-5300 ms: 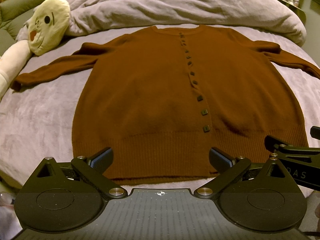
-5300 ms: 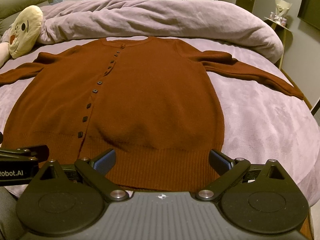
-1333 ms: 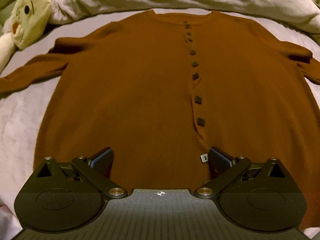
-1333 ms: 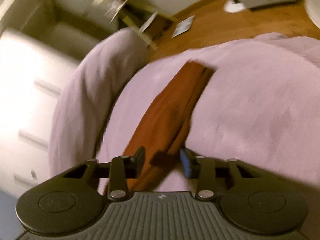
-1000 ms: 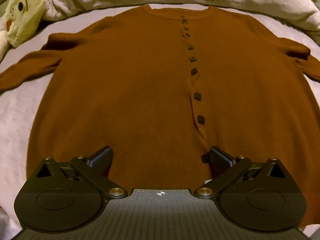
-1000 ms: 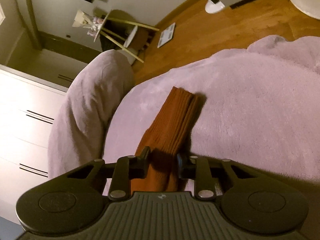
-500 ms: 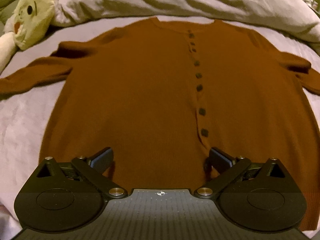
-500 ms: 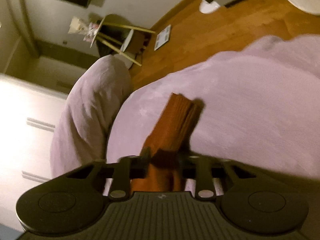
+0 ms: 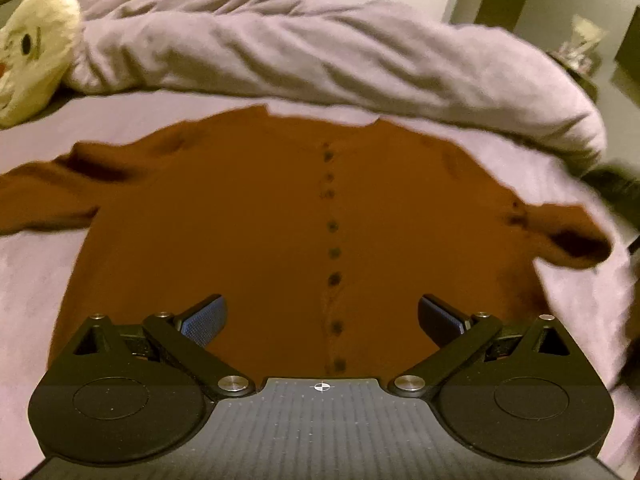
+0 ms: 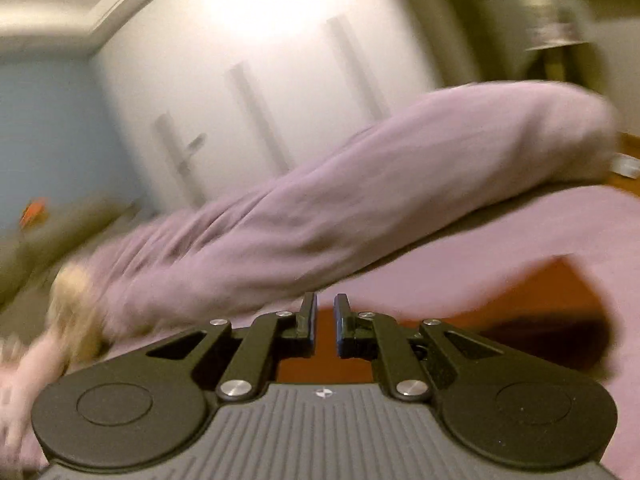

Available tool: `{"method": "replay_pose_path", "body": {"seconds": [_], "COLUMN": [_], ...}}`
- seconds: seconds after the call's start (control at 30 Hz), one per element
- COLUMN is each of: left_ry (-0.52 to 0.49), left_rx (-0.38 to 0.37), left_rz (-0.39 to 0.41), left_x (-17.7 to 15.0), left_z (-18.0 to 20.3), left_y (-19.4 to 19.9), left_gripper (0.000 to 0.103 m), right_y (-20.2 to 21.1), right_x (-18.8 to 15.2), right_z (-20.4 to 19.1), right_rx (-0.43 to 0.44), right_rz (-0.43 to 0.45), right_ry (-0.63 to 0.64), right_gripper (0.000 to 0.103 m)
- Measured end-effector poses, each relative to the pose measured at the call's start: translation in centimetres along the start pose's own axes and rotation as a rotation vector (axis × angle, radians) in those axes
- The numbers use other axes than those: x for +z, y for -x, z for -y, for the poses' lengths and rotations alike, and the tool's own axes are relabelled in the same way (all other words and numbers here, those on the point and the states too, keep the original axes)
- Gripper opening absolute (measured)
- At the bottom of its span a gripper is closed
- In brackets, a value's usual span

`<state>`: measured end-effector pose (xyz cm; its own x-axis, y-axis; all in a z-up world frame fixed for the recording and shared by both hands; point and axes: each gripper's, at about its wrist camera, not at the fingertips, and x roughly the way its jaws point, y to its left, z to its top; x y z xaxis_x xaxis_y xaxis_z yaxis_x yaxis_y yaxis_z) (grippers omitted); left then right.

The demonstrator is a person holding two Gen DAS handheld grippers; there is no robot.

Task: Fold small clothes
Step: 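Carry the sleeve across the cardigan body with the right gripper and release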

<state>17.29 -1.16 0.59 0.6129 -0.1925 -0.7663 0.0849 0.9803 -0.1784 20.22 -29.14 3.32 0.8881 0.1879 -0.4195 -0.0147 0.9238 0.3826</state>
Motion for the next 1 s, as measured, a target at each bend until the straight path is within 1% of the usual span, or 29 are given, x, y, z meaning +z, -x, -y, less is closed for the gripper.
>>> {"method": "replay_pose_path", "body": {"seconds": [0.03,0.07,0.1,0.13,0.2,0.27,0.37,0.43,0.5,0.53,0.6,0.67,0.7,0.73,0.77,0.8,0.87,0.93,1.0], "left_ry": [0.006,0.022,0.032,0.038,0.031,-0.004,-0.052,-0.053,-0.042,-0.051,-0.091,-0.104,-0.09,-0.073,-0.062,-0.057,-0.069,-0.082,-0.069], "left_rx": [-0.018,-0.047,-0.08,-0.116,-0.167,-0.204,-0.262,-0.311,-0.339,-0.348,-0.325,-0.299,-0.303,-0.323,-0.34,-0.353,-0.381,-0.422,-0.485], "left_rz": [-0.002,-0.006,-0.011,-0.02,-0.036,-0.033,-0.034,-0.06,-0.072,-0.067,-0.068,-0.096,-0.11,-0.12,-0.123,-0.126,-0.13,-0.143,-0.18], "left_x": [0.3,0.7,1.1,1.5,2.4,3.5,5.0,5.7,5.8,5.6,4.7,4.3,4.4,4.7,5.0,5.4,6.3,7.1,7.8], "left_z": [0.0,0.0,0.0,0.2,1.1,2.8,6.2,8.3,9.7,10.4,11.2,11.6,11.7,11.9,12.2,12.6,13.8,15.2,16.2], "left_y": [-0.2,-0.5,-0.8,-1.2,-2.2,-3.4,-5.3,-6.6,-7.0,-7.1,-7.1,-8.1,-8.3,-8.7,-9.0,-9.4,-10.3,-11.6,-13.4], "left_gripper": [0.103,0.103,0.103,0.103,0.103,0.103,0.103,0.103,0.103,0.103,0.103,0.103,0.103,0.103,0.103,0.103,0.103,0.103,0.103], "right_y": [-0.9,-1.8,-2.5,-2.7,-1.8,-0.5,1.5,2.0,2.6,2.8,3.3,3.1,3.1,3.0,3.3,2.6,3.6,4.8,5.4], "right_x": [-1.2,-2.5,-3.8,-4.7,-6.5,-7.1,-7.4,-7.2,-6.5,-6.2,-5.8,-5.7,-5.6,-5.6,-5.9,-6.2,-7.1,-7.9,-8.5], "right_z": [-1.4,-2.5,-3.0,-3.1,-2.3,-0.2,2.3,4.2,6.8,8.3,11.3,13.3,14.2,14.7,15.1,14.5,14.3,13.1,11.6], "right_rx": [0.016,0.023,0.028,0.023,-0.014,-0.054,-0.105,-0.122,-0.132,-0.146,-0.17,-0.181,-0.194,-0.203,-0.196,-0.182,-0.189,-0.216,-0.261], "right_rz": [-0.033,-0.078,-0.127,-0.146,-0.159,-0.153,-0.141,-0.135,-0.1,-0.072,-0.022,-0.005,-0.009,-0.009,0.0,0.004,0.001,0.01,0.011], "right_ry": [0.027,0.043,0.041,0.025,-0.041,-0.128,-0.189,-0.232,-0.339,-0.402,-0.521,-0.58,-0.606,-0.624,-0.643,-0.646,-0.623,-0.525,-0.419], "right_gripper": [0.01,0.017,0.022,0.025,0.027,0.027,0.027,0.027,0.027,0.027,0.027,0.027,0.027,0.027,0.027,0.027,0.027,0.027,0.027]}}
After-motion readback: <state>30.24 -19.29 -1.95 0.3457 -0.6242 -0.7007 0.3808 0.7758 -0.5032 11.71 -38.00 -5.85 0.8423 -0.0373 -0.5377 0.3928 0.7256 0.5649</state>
